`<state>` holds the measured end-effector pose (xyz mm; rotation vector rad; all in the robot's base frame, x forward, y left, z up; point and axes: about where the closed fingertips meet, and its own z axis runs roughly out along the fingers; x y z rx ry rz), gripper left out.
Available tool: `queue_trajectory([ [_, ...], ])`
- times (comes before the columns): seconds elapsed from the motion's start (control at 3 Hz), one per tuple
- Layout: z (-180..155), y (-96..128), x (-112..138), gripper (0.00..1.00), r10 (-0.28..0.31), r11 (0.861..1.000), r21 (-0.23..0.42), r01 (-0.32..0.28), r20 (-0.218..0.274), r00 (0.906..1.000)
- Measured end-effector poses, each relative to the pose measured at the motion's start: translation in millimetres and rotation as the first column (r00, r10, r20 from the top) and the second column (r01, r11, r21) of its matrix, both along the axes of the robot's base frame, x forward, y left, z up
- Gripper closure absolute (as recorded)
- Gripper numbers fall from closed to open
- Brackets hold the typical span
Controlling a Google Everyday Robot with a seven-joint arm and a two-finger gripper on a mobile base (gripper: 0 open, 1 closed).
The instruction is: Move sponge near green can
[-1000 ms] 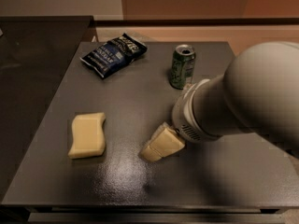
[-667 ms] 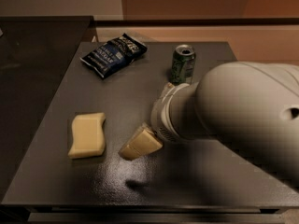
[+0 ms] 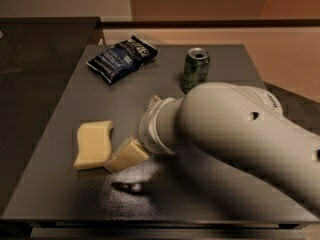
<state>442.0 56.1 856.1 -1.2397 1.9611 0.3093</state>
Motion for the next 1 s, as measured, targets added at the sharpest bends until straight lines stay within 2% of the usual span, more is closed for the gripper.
queue_trajectory([
  [0.33, -13, 20, -3, 0.0, 0.06, 0.998, 0.027, -0.059, -0.029, 0.9978],
  [1.0, -11, 44, -19, 0.0, 0.166, 0.985, 0.055, -0.164, -0.035, 0.9856],
])
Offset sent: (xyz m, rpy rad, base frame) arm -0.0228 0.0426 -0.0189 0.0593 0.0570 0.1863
